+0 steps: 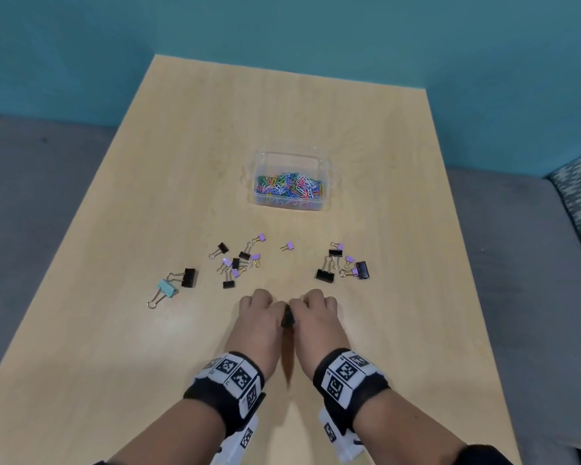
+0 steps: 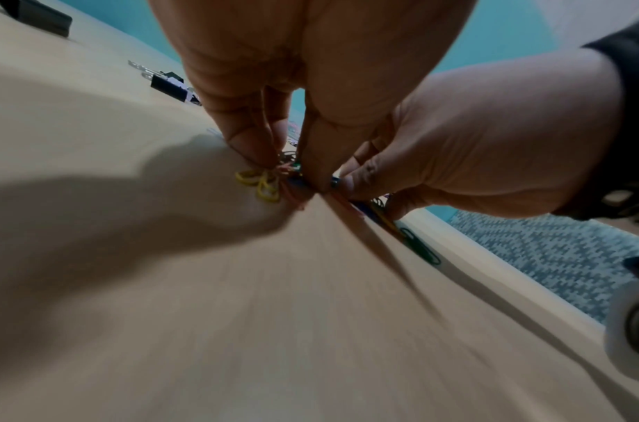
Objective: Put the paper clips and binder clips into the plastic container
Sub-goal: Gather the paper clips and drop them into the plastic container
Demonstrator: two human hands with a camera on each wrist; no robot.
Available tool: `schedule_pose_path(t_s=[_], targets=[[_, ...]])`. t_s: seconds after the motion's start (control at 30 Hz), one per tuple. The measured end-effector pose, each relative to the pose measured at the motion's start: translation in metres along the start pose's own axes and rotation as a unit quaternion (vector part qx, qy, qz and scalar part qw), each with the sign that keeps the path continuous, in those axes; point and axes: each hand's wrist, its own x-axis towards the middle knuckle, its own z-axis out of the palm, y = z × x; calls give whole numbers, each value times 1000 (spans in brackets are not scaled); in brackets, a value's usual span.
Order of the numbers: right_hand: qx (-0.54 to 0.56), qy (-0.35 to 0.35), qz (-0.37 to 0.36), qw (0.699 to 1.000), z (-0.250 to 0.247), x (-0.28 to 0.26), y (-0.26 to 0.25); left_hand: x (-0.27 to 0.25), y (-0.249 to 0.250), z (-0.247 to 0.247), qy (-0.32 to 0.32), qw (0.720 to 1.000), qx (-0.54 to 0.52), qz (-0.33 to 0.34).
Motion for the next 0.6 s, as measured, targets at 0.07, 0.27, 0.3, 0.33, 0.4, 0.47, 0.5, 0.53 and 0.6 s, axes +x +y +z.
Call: schedule_pose_path(t_s=[0.07, 0.27, 0.3, 0.33, 0.4, 0.47, 0.5, 0.53, 0.6], targets=[[-7, -13, -9, 1000, -3, 3, 1, 6, -1, 0, 4, 1000, 2, 1], [-14, -51, -11, 999, -14, 7, 5, 15, -1, -7, -28, 999, 23, -4], [-14, -52, -14, 998, -16, 7, 6, 16, -2, -7, -33, 999, 25, -3], [-15, -54, -17, 998, -18, 7, 7, 16, -2, -7, -37, 999, 27, 0], [-18, -62, -21, 998, -21, 8, 9, 17, -4, -6, -44, 999, 25, -2], [-18, -65, -21, 998, -20, 11, 13, 18, -5, -7, -52, 998, 14, -26], [-10, -63, -18, 998, -18, 13, 15, 19, -5, -8, -57, 998, 10, -37], [7, -61, -12, 998, -16, 16, 18, 20, -5, -10, -60, 997, 2, -46], [63, -58, 11, 996, -16, 26, 26, 30, -8, -14, -74, 995, -30, -64]])
